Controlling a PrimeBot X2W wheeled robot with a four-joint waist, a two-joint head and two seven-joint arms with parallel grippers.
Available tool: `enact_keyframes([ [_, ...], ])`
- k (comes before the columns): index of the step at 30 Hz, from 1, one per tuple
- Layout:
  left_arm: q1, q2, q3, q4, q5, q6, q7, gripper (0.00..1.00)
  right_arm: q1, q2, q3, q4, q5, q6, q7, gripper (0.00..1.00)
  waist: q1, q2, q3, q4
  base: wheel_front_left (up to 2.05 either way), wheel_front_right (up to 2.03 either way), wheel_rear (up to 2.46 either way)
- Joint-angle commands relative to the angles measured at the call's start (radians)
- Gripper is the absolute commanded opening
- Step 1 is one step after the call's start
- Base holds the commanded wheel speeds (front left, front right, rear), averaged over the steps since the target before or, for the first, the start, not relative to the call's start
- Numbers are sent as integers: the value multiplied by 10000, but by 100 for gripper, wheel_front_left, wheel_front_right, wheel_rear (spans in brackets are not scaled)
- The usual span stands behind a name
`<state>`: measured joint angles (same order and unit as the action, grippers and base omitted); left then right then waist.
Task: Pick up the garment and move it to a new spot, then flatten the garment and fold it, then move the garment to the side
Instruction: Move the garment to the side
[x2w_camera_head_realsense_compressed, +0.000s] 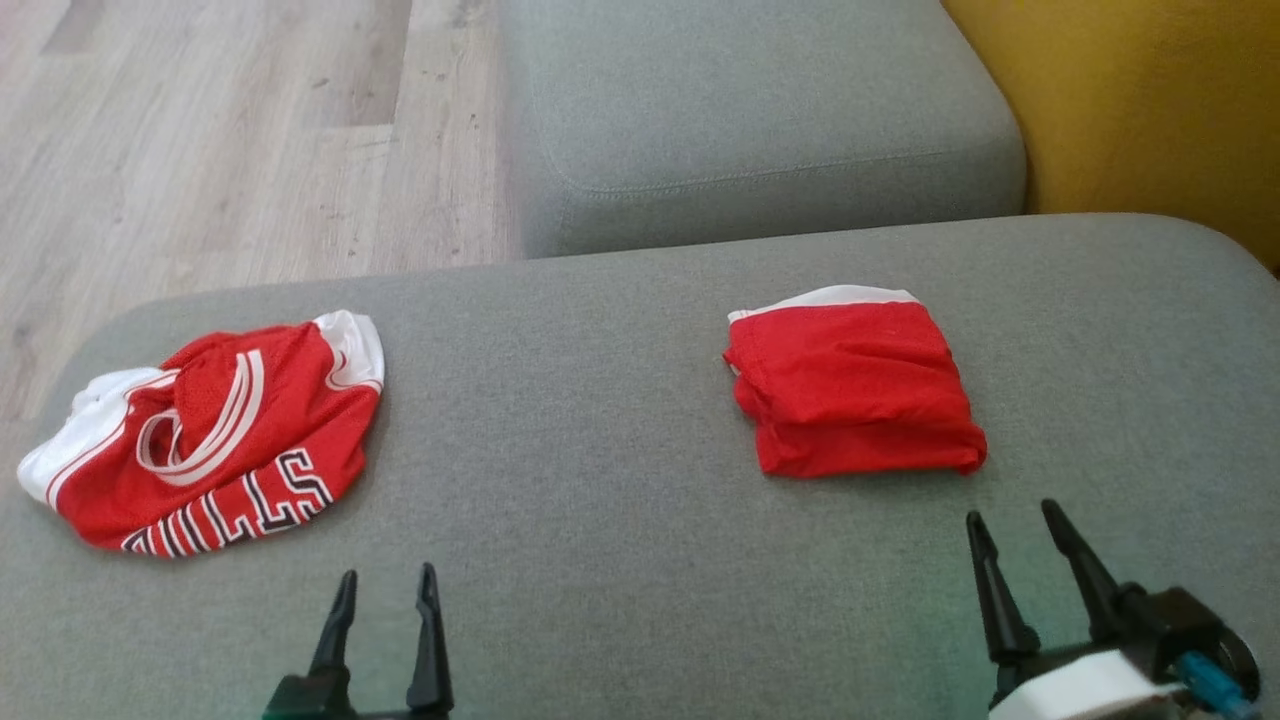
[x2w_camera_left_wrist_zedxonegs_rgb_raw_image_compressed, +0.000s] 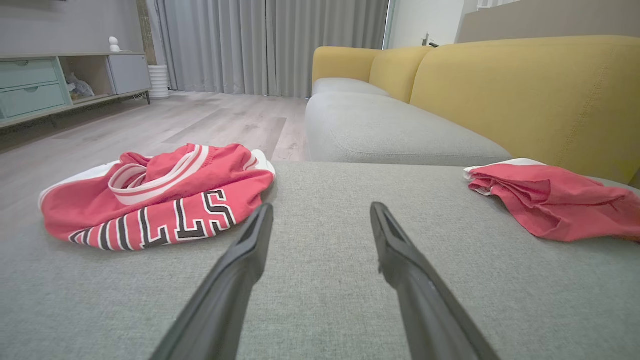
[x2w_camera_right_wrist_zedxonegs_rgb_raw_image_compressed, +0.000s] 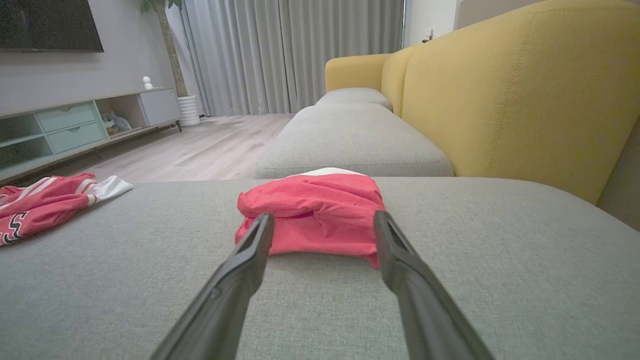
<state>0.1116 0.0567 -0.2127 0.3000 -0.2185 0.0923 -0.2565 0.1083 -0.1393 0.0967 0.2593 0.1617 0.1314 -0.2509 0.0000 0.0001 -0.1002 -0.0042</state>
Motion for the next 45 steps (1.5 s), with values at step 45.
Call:
enact_keyframes([
  [45, -1124, -64, 30, -1764, 532, 195, -53, 100, -3606, -994, 886, 2325, 1815, -7, 500, 100, 0, -1, 1819, 272, 0, 0, 0],
])
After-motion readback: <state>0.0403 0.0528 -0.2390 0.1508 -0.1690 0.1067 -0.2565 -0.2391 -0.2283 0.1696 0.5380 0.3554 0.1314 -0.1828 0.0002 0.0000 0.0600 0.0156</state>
